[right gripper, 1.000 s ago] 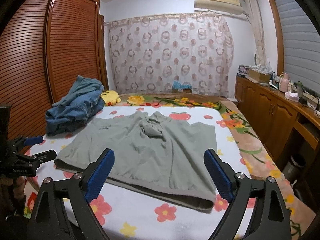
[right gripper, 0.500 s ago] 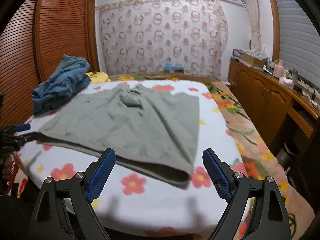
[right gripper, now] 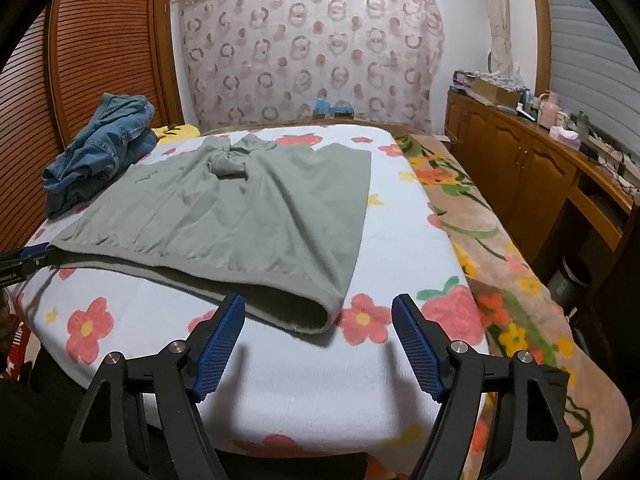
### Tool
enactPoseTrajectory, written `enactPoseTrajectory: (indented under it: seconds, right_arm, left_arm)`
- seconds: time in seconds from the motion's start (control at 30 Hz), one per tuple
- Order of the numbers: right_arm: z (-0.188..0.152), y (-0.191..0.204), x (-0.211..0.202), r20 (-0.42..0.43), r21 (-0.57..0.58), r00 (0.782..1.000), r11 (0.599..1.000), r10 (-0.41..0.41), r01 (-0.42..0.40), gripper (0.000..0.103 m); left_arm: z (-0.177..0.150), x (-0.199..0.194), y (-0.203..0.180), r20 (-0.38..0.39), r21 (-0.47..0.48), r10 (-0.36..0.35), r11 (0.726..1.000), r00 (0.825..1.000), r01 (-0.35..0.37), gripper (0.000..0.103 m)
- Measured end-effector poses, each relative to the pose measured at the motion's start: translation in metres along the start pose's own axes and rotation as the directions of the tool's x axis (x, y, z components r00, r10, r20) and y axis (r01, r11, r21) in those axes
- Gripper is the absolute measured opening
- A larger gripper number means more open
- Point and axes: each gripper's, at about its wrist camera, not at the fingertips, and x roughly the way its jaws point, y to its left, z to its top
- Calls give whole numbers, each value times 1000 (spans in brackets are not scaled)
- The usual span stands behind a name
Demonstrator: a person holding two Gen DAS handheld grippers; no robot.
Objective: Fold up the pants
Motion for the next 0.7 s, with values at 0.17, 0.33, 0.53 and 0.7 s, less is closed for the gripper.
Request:
enactPoseTrajectory:
  seconds: [0.17,0.33,0.53,0.7]
  right_arm:
    - [-2,3,-3,-5,0,1000,1000,11,-11,78]
    - [-4,-7,-3,7,3,1000,1000,19,-19,78]
    - [-1,-15,8,14,-1,1000,1000,26,-26,75]
    - [3,-18,9,10,-4,1000,1000,28,-28,75]
  left_arm:
    - [5,0,-5,7,33,27,999,1000,-27,37]
    - [11,-3,-12,24,52,4,999,1000,-5,29]
    - [22,-6,-23,39,85,-12,996,999,8,20]
    - [35,-8,-41,53,124,-43,992,998,36,16]
